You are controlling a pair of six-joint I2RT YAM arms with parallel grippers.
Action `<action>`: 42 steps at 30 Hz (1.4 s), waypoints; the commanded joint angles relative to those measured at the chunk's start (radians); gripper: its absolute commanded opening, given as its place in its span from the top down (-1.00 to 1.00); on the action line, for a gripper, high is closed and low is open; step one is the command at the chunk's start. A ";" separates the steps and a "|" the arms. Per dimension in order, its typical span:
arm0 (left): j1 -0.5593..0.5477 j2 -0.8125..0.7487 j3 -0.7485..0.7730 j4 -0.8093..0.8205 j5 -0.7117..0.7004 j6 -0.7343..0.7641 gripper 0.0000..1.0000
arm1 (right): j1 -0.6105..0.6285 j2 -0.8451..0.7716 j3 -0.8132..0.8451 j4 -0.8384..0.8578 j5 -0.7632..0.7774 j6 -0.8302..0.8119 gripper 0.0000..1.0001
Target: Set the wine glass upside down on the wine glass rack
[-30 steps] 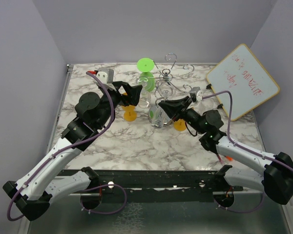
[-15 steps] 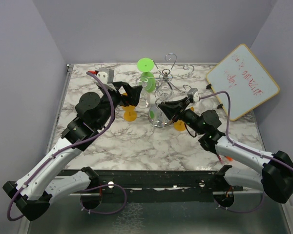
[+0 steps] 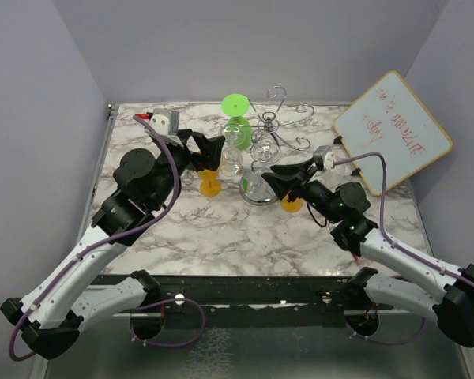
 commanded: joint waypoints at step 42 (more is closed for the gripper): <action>-0.169 0.451 0.371 0.078 0.709 0.026 -0.98 | -0.046 -0.012 0.498 -1.398 0.959 0.513 -0.13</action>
